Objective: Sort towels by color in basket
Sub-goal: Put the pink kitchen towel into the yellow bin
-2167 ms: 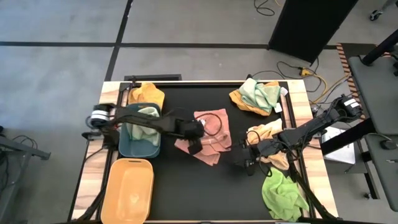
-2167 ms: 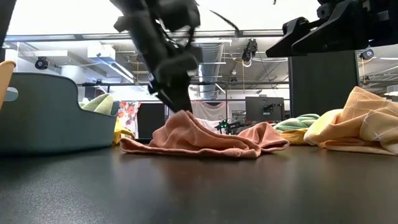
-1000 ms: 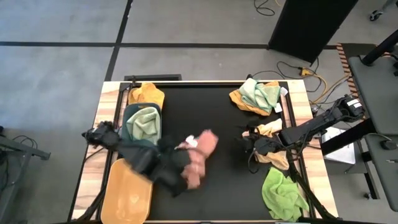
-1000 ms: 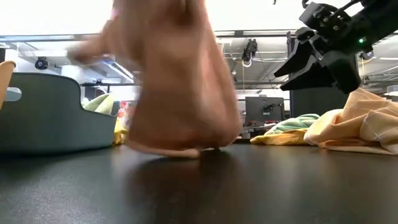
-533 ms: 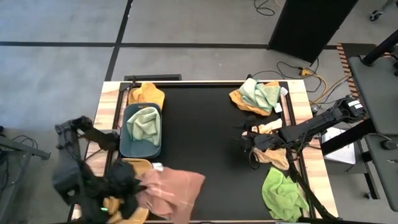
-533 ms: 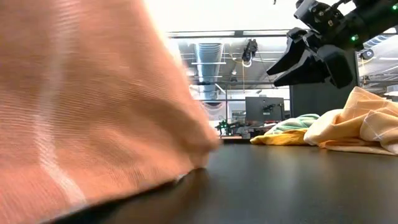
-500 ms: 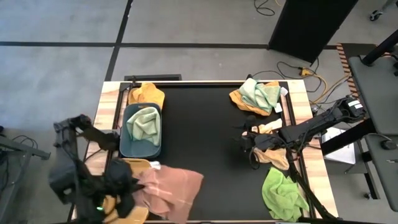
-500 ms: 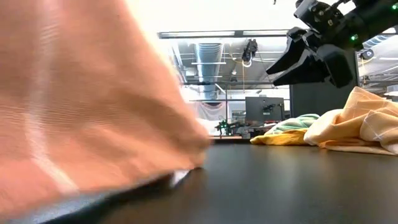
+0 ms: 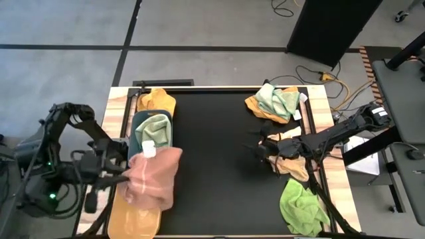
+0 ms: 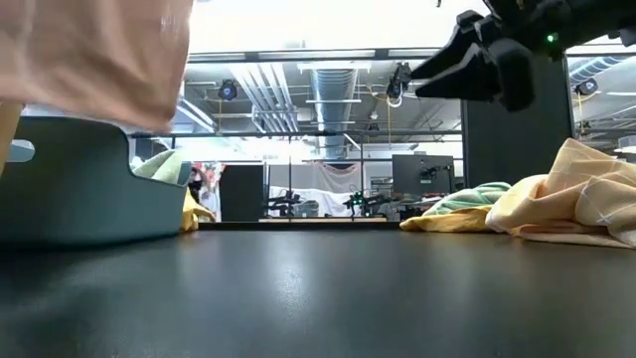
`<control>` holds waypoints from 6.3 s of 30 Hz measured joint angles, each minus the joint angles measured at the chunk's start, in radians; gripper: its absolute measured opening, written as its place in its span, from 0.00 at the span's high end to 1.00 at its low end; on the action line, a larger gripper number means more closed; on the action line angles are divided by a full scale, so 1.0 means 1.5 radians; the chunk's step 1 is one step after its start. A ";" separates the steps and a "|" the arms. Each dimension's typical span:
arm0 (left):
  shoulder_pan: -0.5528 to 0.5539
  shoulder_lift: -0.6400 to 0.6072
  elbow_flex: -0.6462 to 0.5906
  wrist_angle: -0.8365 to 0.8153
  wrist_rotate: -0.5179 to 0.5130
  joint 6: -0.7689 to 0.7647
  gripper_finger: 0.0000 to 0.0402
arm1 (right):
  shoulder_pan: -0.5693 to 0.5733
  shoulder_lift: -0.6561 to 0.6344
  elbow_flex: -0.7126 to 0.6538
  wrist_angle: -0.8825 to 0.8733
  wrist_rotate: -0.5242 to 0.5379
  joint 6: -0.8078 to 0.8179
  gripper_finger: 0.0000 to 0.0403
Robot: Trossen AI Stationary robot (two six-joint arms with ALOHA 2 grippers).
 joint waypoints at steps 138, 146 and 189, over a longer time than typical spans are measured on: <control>-0.080 -0.243 -0.340 0.023 0.231 -0.135 0.94 | 0.000 0.308 0.167 0.053 -0.144 0.606 0.46; 0.114 -0.221 -0.451 0.139 0.451 -0.078 0.94 | 0.000 0.336 0.219 0.053 -0.143 0.532 0.46; 0.298 0.002 -0.536 0.180 0.845 0.000 0.93 | 0.003 0.330 0.240 -0.103 -0.138 0.616 0.46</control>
